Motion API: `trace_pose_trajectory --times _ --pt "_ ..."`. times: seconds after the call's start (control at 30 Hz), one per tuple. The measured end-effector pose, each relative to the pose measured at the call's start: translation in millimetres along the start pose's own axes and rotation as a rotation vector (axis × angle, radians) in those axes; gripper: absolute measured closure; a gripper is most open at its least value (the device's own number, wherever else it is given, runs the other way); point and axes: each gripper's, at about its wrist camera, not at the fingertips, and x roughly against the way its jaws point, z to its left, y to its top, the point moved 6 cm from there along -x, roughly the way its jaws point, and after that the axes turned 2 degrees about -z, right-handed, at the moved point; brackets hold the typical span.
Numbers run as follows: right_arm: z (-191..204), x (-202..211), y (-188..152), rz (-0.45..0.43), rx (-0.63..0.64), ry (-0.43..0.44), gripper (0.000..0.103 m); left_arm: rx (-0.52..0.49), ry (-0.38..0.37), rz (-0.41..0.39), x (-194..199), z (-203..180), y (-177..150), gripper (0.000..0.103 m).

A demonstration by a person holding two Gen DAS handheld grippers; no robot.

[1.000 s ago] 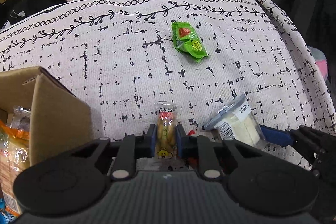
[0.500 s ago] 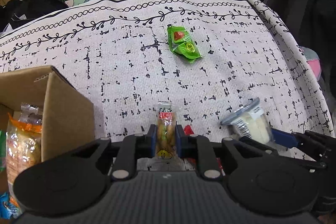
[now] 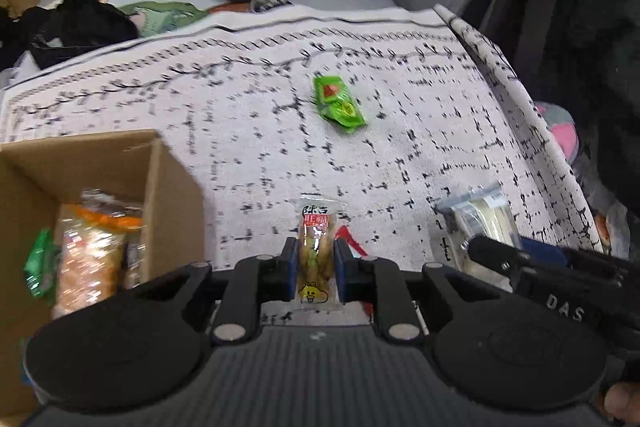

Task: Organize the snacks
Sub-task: 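Carry both snacks over the box and open both tools to drop them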

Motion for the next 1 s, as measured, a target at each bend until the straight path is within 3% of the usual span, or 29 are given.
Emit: trace_pose_trajectory --times 0.5,1.0 --pt "43 52 7 -0.041 0.010 -0.004 0.060 0.104 0.022 -0.005 69 34 -10 0.085" --pt "102 74 9 -0.035 0.017 0.029 0.060 0.182 0.054 -0.037 124 88 -26 0.085"
